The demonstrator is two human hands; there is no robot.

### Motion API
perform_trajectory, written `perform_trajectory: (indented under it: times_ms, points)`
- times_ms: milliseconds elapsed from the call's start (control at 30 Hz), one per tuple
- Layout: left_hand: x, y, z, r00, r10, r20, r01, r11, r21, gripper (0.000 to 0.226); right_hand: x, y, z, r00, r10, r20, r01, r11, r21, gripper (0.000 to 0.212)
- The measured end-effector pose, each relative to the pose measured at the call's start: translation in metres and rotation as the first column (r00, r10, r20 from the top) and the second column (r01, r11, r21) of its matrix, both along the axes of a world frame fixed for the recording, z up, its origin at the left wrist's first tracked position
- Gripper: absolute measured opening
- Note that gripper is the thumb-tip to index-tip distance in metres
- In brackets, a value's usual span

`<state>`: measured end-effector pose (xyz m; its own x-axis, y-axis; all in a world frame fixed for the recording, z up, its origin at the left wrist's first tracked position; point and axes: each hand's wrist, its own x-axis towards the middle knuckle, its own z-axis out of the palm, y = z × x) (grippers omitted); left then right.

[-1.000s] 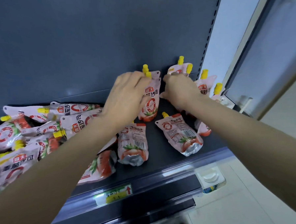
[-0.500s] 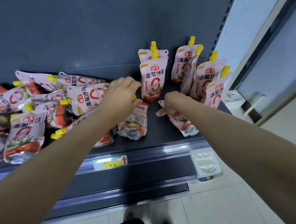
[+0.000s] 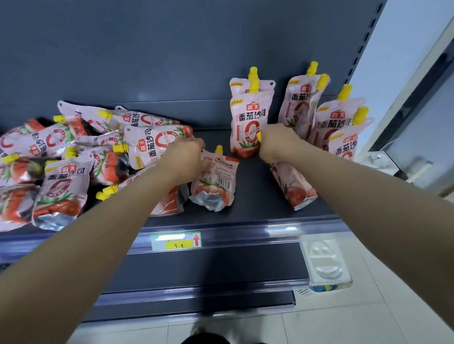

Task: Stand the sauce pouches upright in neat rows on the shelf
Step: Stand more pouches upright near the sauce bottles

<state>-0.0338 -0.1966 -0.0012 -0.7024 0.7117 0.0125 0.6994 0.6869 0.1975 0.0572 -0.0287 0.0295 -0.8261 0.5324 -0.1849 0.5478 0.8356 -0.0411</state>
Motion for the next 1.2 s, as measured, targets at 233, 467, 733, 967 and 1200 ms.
perform_trajectory:
  times_ms: [233,467,733,967,1200]
  points:
    - [-0.025,0.026,-0.009,0.983,0.077,0.169,-0.041,0.977,-0.21,0.053,0.013,0.01,0.045,0.997,-0.043,-0.057,0.039,0.996,-0.084,0.006]
    - [-0.033,0.04,-0.012,0.893,0.183,0.411,-0.15,0.982,-0.111,0.076,0.024,0.032,0.048,0.942,-0.237,-0.238,0.124,0.905,-0.407,0.04]
    - [-0.029,0.043,-0.008,0.827,0.185,0.531,-0.275,0.957,0.095,0.036,0.015,0.029,0.051,0.978,-0.155,-0.142,0.141,0.984,-0.108,0.052]
    - [-0.008,0.032,0.02,0.849,0.233,0.475,-0.376,0.897,0.232,0.024,0.008,0.029,0.04,0.943,-0.161,-0.29,0.109,0.976,-0.189,0.029]
    - [0.031,0.027,0.042,0.928,0.219,0.302,-0.349,0.793,0.5,0.016,0.006,0.025,0.045,0.935,-0.104,-0.338,0.026,0.973,-0.227,0.017]
